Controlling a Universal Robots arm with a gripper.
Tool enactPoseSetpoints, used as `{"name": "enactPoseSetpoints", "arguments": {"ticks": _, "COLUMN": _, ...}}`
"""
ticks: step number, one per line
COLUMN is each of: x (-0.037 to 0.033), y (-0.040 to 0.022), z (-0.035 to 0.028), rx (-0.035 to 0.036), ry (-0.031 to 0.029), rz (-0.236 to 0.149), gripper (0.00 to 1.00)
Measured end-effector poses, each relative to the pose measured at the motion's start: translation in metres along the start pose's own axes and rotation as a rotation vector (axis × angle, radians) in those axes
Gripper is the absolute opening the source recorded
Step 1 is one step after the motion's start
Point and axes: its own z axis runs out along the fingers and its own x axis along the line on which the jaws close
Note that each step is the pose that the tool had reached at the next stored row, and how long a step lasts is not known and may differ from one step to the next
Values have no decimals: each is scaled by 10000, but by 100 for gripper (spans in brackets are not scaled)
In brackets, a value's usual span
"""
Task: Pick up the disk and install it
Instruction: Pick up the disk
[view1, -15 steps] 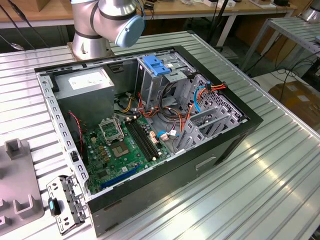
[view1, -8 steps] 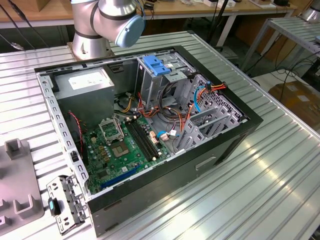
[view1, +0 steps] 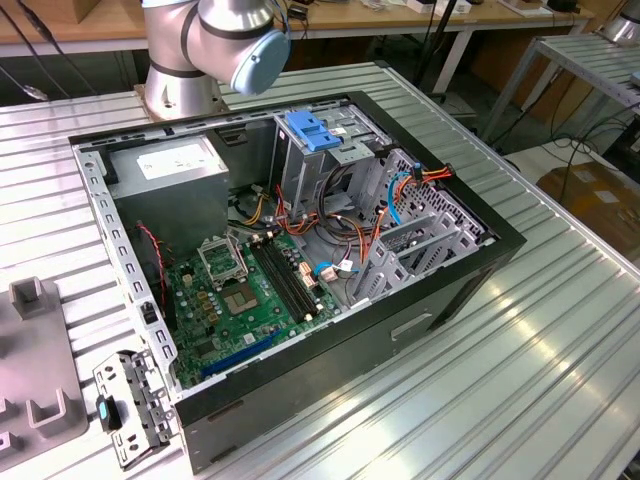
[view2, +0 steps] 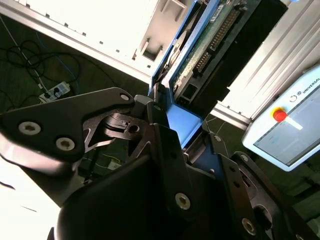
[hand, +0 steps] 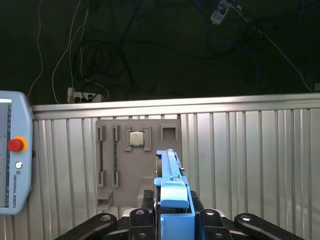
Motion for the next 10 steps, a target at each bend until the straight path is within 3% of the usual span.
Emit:
{"name": "enactPoseSetpoints", "arguments": {"ticks": 7, "x": -10, "y": -206, "z": 4, "rx": 1, "ry": -1, "rz": 0, "gripper": 37}}
{"name": "enactPoseSetpoints", "arguments": {"ticks": 10, "x": -16, "y": -348, "z": 7, "rx": 1, "ry": -1, "rz": 1, "gripper": 37}}
